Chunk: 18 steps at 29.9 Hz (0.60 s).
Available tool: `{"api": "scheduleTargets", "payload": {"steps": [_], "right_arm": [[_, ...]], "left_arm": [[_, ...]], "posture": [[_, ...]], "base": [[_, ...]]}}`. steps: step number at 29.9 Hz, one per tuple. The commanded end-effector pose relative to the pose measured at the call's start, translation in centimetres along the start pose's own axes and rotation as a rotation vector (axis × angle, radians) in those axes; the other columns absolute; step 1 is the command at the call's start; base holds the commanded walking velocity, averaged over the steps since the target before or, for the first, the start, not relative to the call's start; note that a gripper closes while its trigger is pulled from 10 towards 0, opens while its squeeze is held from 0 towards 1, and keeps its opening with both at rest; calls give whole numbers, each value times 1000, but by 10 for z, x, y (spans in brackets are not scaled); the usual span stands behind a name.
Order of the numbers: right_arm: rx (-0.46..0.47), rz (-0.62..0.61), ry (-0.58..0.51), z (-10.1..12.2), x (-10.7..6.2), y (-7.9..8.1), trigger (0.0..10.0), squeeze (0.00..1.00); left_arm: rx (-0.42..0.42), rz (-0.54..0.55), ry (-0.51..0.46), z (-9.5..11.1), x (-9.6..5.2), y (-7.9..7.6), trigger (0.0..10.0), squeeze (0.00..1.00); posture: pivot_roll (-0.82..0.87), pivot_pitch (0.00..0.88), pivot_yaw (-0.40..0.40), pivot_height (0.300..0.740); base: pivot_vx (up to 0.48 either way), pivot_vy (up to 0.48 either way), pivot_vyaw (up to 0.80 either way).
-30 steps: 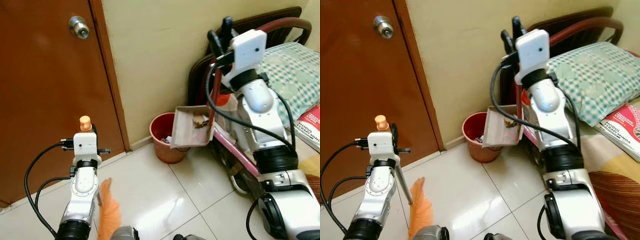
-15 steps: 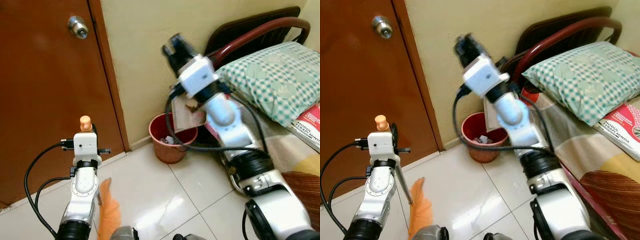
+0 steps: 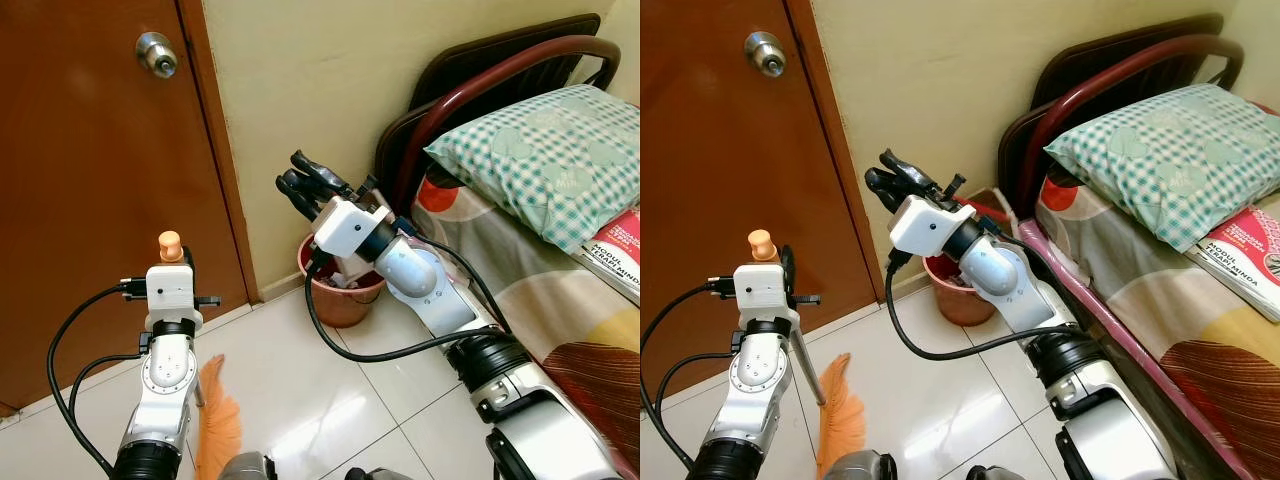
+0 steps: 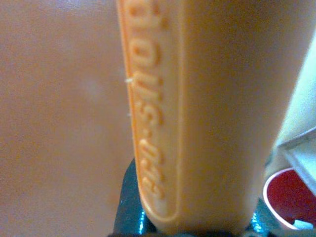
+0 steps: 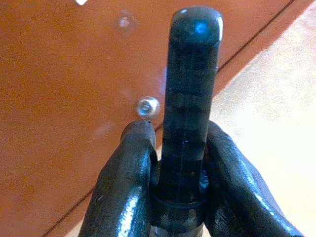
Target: Sweep floor
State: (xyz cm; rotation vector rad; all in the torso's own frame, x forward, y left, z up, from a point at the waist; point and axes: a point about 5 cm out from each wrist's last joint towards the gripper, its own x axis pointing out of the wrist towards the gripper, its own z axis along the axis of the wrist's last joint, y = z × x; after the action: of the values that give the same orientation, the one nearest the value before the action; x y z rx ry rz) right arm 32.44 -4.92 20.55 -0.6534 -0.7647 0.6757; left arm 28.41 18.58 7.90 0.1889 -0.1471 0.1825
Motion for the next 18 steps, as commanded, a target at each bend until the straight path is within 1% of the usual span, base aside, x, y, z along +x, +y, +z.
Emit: {"api": "scheduleTargets", "payload": {"steps": [1, 2, 3, 4, 5, 7, 8, 9, 10, 11, 12, 13, 14, 15, 16, 17, 18], "right_arm": [[-83, -92, -114, 19, 14, -33, 10000, 0], [-74, -129, -131, 24, 18, -43, 10000, 0], [-71, -138, -136, 25, 19, -45, 10000, 0], [-62, -182, -151, 31, 24, -57, 10000, 0], [-59, -193, -155, 32, 25, -60, 10000, 0], [-25, -259, -179, 39, 31, -75, 10000, 0], [-22, -274, -190, 42, 32, -80, 10000, 0], [-22, -274, -190, 42, 32, -80, 10000, 0], [-9, -299, -203, 46, 35, -89, 10000, 0], [25, -328, -208, 49, 39, -98, 10000, 0], [50, -343, -210, 50, 40, -103, 10000, 0], [99, -370, -210, 51, 43, -110, 10000, 0], [170, -417, -205, 51, 44, -118, 10000, 0], [213, -437, -199, 50, 44, -120, 10000, 0], [213, -437, -199, 50, 44, -120, 10000, 0], [326, -479, -187, 46, 44, -125, 10000, 0], [362, -492, -183, 45, 43, -126, 10000, 0]], "left_arm": [[10, 5, -49, 9, 6, -1, 10000, 0], [13, 7, -50, 9, 6, -1, 10000, 0], [14, 8, -51, 9, 7, -1, 10000, 0], [22, 20, -49, 9, 8, 1, 10000, 0], [24, 24, -49, 9, 8, 1, 10000, 0], [28, 27, -49, 9, 9, 1, 10000, 0], [30, 29, -49, 9, 9, 1, 10000, 0], [30, 29, -49, 9, 9, 1, 10000, 0], [33, 38, -50, 10, 10, 2, 10000, 0], [34, 49, -48, 10, 10, 2, 10000, 0], [35, 55, -46, 9, 11, 3, 10000, 0], [45, 65, -42, 9, 12, 5, 10000, 0], [59, 81, -41, 9, 13, 8, 10000, 0], [65, 88, -39, 8, 13, 10, 10000, 0], [65, 88, -39, 8, 13, 10, 10000, 0], [84, 105, -36, 7, 14, 14, 10000, 0], [91, 111, -34, 7, 14, 15, 10000, 0]], "posture": [[0, 2, -17, 740], [-1, 0, -17, 740], [-1, 0, -17, 740], [-2, 0, -17, 740], [-2, 0, -17, 740], [0, 0, -16, 740], [0, 0, -16, 740], [0, 0, -16, 740], [1, 0, -16, 740], [1, 0, -15, 740], [1, 0, -15, 740], [1, 0, -14, 740], [2, 0, -15, 740], [4, 0, -15, 740], [4, 0, -15, 740], [7, 0, -16, 740], [7, 0, -16, 740]], "base": [[0, 0, 0], [0, 0, 0], [0, 0, 0], [0, 0, 0], [0, 0, 0], [0, 0, 0], [0, 0, 0], [0, 0, 0], [0, 0, 0], [0, 0, 0], [0, 0, 0], [0, 0, 0], [0, 0, 0], [0, 0, 0], [0, 0, 0], [0, 0, 0], [0, 0, 0]]}}
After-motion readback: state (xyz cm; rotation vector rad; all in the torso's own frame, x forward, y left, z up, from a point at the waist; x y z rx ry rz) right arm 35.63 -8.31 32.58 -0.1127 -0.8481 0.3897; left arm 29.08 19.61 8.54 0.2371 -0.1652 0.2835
